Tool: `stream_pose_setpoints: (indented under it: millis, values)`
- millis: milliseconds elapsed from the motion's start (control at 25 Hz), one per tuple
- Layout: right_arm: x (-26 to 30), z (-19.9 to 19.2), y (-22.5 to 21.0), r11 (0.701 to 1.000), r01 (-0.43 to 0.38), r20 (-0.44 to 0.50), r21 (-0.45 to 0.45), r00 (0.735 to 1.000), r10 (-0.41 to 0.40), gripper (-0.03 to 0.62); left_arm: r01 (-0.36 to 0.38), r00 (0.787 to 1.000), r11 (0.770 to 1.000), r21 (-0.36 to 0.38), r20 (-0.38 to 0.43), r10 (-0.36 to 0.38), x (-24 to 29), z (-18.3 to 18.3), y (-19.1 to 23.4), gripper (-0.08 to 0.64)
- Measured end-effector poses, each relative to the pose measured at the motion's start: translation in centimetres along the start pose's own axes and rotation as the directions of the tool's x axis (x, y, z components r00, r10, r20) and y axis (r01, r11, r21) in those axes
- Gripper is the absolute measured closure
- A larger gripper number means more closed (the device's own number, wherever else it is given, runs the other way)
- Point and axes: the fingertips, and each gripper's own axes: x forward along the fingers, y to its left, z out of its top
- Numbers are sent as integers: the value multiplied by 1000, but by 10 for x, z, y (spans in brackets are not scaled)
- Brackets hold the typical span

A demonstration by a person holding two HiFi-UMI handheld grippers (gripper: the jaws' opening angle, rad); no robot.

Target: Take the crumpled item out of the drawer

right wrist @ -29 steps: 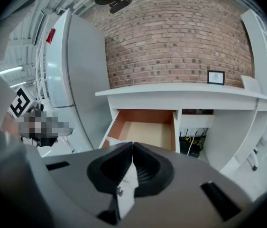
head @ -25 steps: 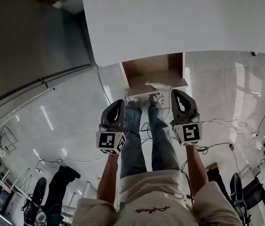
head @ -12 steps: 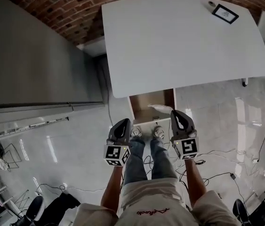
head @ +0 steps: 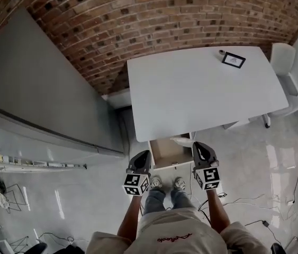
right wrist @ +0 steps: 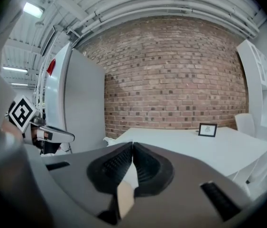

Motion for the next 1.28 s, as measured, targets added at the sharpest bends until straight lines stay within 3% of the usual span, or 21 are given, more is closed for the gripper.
stream_pose_setpoints:
  millis: [440, 1080, 1280]
  values:
    - [-27, 69, -19, 998, 47, 83, -30, 996, -44, 578, -33, 994, 998, 49, 104, 28, -18, 80, 2, 551]
    - [-39, 90, -25, 997, 75, 127, -11, 989, -73, 578, -64, 981, 994, 88, 189, 46, -40, 123, 9, 551]
    - [-38, 87, -23, 998, 70, 117, -5, 991, -68, 578, -69, 983, 995, 76, 178, 55, -41, 118, 12, 551]
